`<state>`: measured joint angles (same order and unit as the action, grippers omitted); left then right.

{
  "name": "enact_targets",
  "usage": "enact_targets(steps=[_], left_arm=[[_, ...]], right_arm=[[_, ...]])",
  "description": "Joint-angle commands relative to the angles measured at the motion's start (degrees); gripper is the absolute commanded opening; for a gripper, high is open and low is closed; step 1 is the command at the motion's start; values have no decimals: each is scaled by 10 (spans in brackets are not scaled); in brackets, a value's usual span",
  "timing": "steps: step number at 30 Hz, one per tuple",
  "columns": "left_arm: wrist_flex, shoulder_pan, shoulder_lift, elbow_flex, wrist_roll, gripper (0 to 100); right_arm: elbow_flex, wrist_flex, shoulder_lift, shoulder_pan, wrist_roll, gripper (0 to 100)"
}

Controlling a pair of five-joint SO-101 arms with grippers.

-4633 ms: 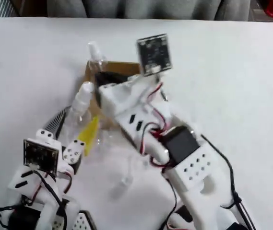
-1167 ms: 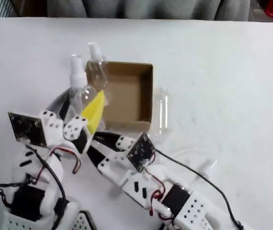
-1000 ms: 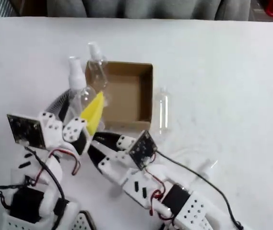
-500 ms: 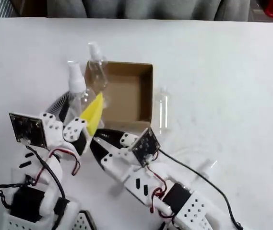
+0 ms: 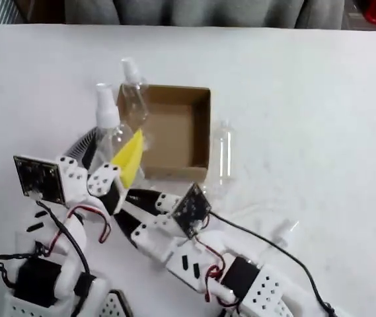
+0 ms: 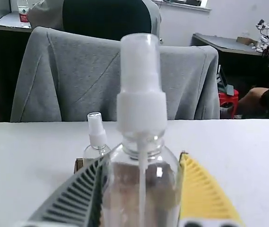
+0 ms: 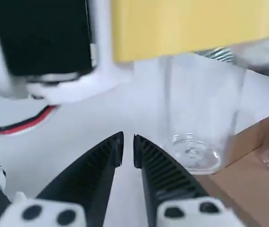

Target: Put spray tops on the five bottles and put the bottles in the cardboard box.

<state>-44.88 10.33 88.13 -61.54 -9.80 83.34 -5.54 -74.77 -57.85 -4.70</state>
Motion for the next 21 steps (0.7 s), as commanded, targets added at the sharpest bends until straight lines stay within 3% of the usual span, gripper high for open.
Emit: enact_targets(steps=[1, 14, 21], left_arm=[[-7, 9, 9, 5, -3, 27], [-31, 9, 10, 10, -3, 27], [-31, 7, 10, 7, -3, 27]], right_arm=[[-6, 0, -6, 33, -4, 19], [-8, 21, -5, 103, -3, 19], [-5, 12, -6, 104, -3, 19]])
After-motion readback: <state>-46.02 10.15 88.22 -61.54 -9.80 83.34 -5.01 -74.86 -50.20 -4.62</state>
